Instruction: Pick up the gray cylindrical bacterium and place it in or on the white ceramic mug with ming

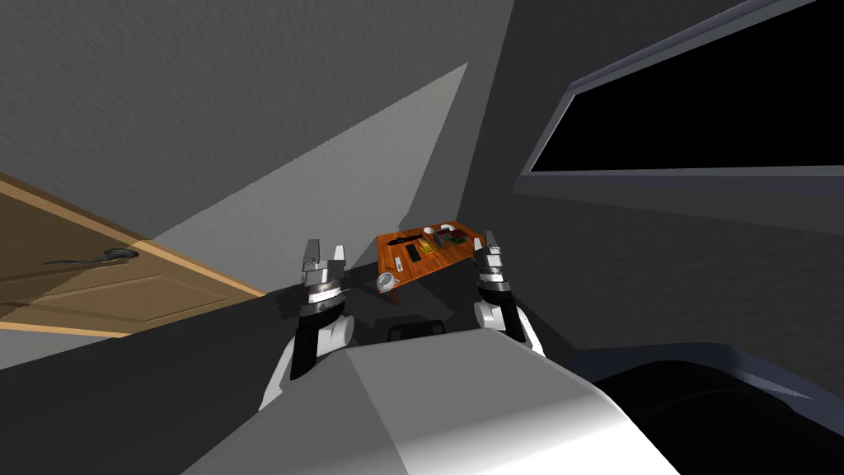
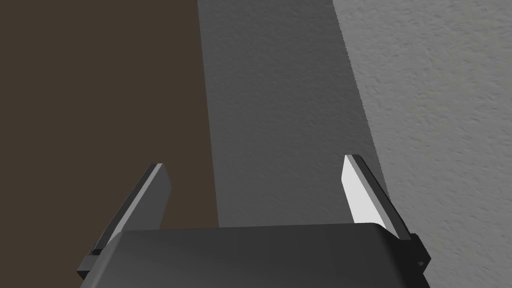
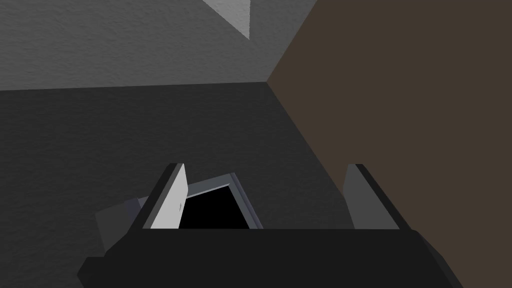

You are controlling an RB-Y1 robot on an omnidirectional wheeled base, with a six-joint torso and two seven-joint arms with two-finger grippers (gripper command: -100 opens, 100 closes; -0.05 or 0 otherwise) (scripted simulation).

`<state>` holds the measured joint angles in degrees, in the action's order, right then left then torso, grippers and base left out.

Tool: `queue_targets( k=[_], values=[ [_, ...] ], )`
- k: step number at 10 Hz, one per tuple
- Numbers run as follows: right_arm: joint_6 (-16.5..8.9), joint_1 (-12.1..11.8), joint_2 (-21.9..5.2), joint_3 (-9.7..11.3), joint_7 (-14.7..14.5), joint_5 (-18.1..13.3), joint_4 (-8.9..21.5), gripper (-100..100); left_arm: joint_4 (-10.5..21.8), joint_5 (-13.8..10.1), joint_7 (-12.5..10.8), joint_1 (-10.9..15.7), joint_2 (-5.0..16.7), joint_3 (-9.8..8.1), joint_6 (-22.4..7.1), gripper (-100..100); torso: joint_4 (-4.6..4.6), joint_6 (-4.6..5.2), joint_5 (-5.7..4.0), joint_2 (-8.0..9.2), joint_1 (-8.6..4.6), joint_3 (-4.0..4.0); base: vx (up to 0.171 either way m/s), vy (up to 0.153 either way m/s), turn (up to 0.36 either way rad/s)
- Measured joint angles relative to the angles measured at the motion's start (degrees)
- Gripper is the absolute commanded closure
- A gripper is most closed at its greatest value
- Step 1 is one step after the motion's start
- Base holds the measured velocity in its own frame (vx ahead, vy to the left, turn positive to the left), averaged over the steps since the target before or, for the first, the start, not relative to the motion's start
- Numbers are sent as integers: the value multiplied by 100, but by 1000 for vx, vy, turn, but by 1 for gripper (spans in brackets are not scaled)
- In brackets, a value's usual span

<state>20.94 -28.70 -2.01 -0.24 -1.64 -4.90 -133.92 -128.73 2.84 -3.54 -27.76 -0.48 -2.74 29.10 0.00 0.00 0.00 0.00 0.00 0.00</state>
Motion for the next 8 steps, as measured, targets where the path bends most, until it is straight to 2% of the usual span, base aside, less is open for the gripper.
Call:
queue_targets(
  k=[4, 8],
  values=[
    [0, 0, 0, 0, 0, 0, 0, 0, 220, -69, -8, 118, 479, 27, -142, -100, -2, 0, -2, -7, -8, -4, 15, -22, 12],
    [0, 0, 0, 0, 0, 0, 0, 0, 679, -217, -34, 331, 809, 81, -424, -100, -3, 0, -4, -13, -17, -8, 32, -46, 19]
  ],
)
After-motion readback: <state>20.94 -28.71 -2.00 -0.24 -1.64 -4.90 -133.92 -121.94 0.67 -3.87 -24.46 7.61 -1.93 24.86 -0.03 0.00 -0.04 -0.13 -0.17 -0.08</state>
